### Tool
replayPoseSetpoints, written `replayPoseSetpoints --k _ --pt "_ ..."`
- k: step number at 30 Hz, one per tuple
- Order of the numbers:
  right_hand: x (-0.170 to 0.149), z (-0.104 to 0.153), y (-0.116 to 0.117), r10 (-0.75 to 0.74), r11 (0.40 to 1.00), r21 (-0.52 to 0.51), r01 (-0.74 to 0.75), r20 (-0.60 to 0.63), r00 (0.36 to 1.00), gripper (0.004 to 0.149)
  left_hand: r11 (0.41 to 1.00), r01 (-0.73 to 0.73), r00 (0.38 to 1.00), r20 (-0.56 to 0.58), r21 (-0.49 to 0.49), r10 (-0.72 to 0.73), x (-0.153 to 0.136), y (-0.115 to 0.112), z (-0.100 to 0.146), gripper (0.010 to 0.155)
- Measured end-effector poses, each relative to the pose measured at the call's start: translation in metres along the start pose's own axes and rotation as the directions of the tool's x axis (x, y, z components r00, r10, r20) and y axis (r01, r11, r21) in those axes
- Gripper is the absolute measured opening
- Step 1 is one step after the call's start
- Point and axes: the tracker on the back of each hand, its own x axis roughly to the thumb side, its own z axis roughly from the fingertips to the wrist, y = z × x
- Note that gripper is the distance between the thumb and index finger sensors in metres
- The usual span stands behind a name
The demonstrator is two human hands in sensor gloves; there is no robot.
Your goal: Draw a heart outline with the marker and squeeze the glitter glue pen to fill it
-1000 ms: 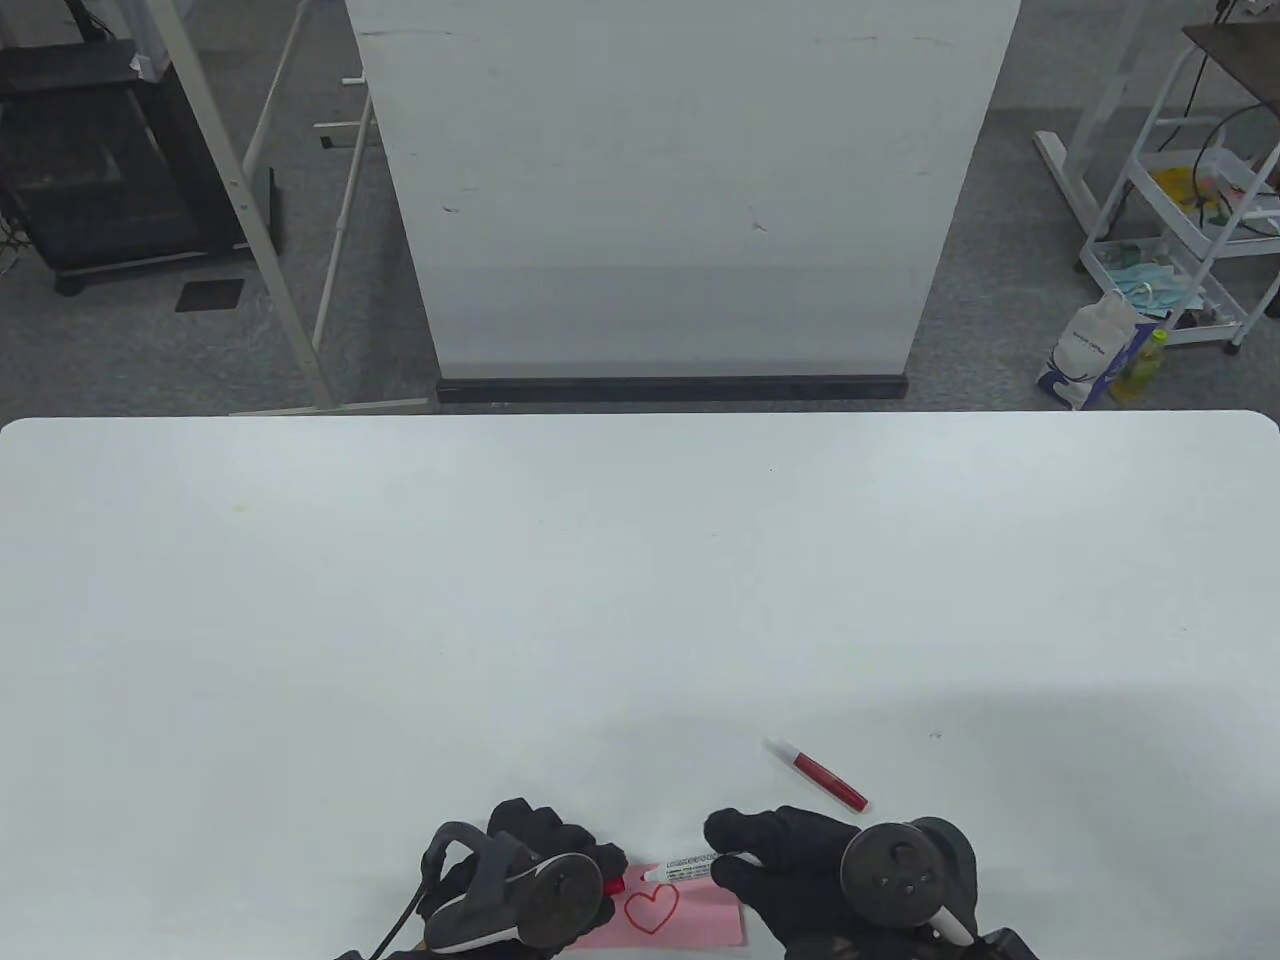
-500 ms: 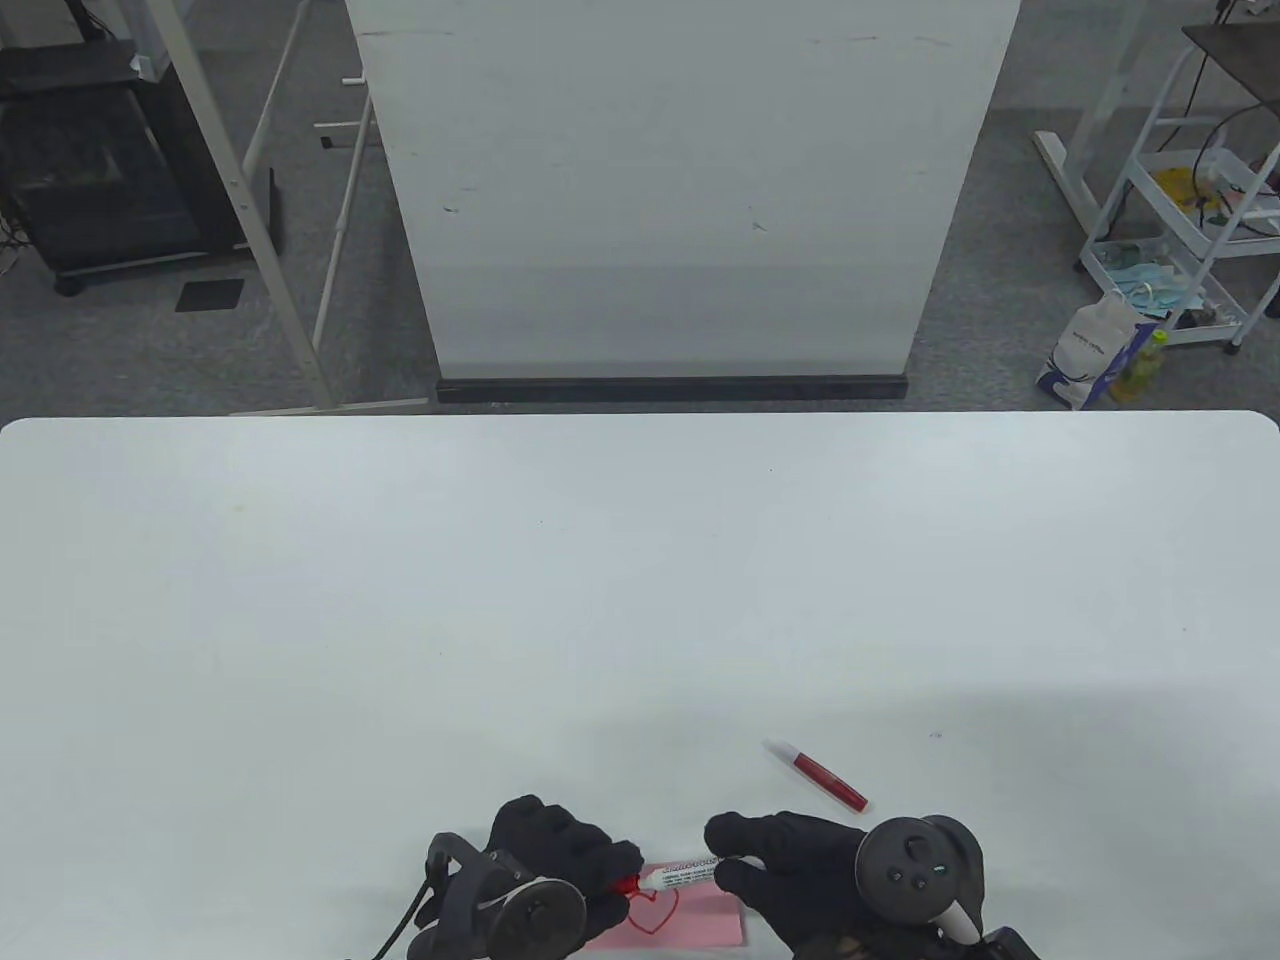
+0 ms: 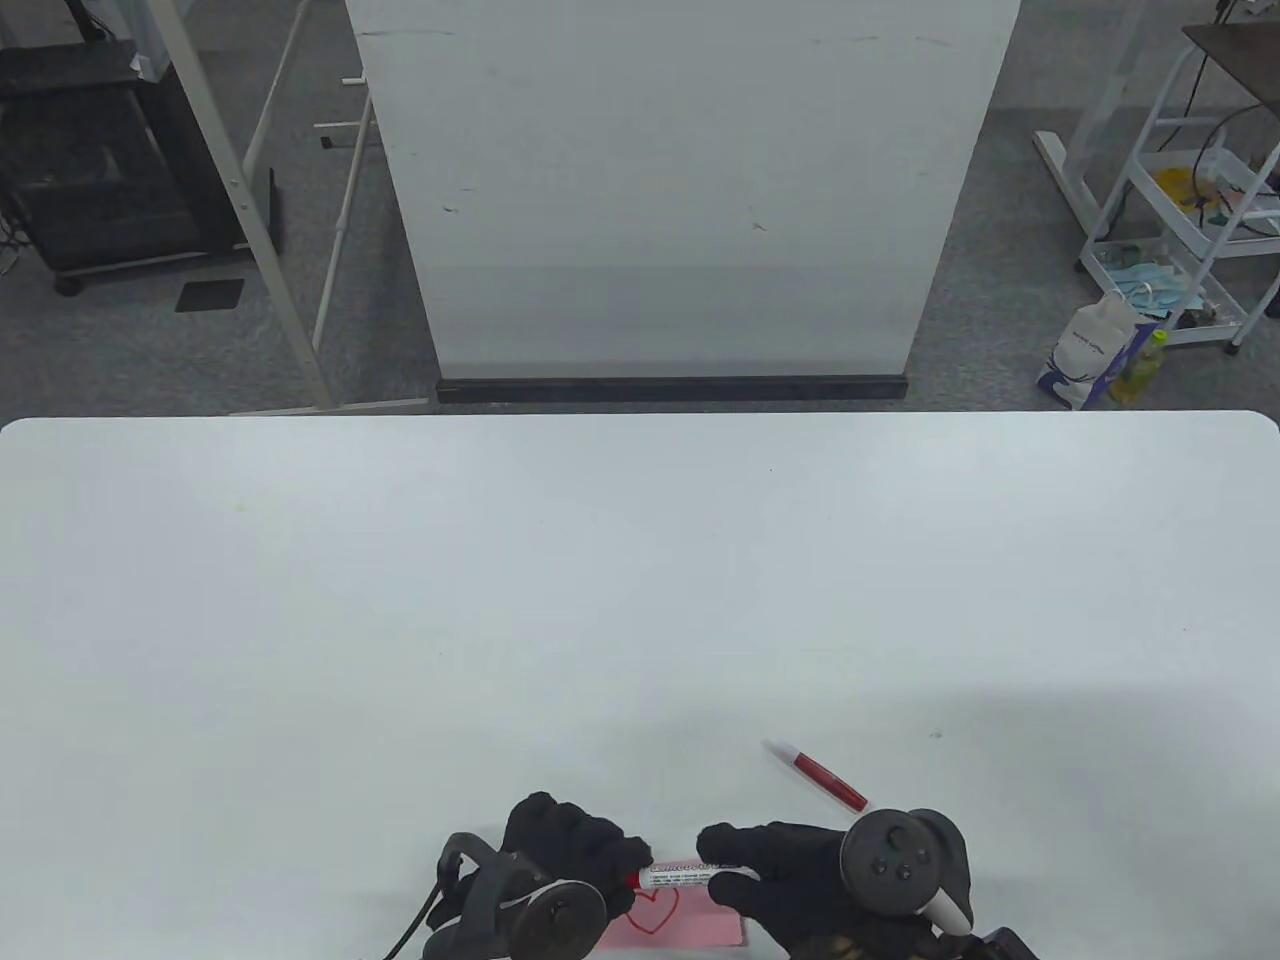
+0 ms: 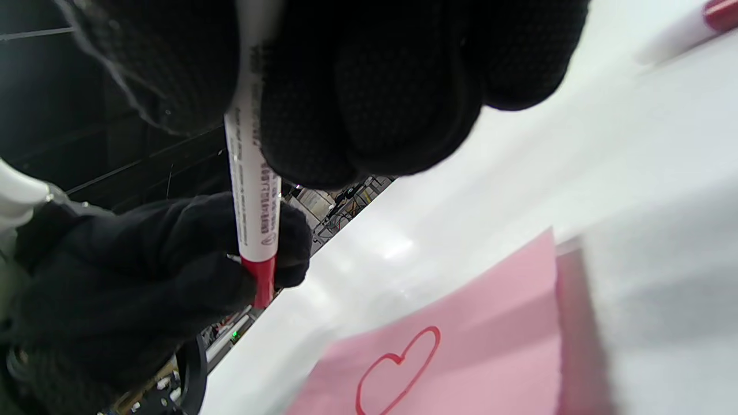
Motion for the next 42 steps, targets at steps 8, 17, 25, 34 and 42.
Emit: replayPoseSetpoints --k 8,17,25,34,42 --pt "0.003 -0.012 -0.004 0.097 0.993 0.079 -0.089 -0.095 0.991 0.051 0.997 0.067 0.998 0.013 0.027 -0.068 -0.004 0.021 -0.006 0.046" --pt "0.012 -0.031 -0.008 0.231 0.968 0.126 -0.217 -0.110 0.967 0.048 0.979 0.201 0.979 0.006 0.031 -0.202 -0.001 0.030 -0.016 0.047" --pt "0.000 -0.030 0.002 0.227 0.971 0.100 -0.217 -0.095 0.969 0.057 0.985 0.142 0.990 -0.039 0.099 -0.138 -0.016 0.016 -0.011 0.047" --pt "-0.003 -0.018 -0.022 0.380 0.923 -0.020 -0.384 -0.103 0.919 0.077 0.952 0.305 0.942 -0.154 0.021 -0.299 -0.054 0.010 -0.006 0.046" --pt "-0.027 -0.015 -0.033 0.558 0.826 0.080 -0.558 -0.262 0.788 0.079 0.943 0.309 0.883 -0.331 -0.128 -0.334 -0.103 0.000 0.002 0.044"
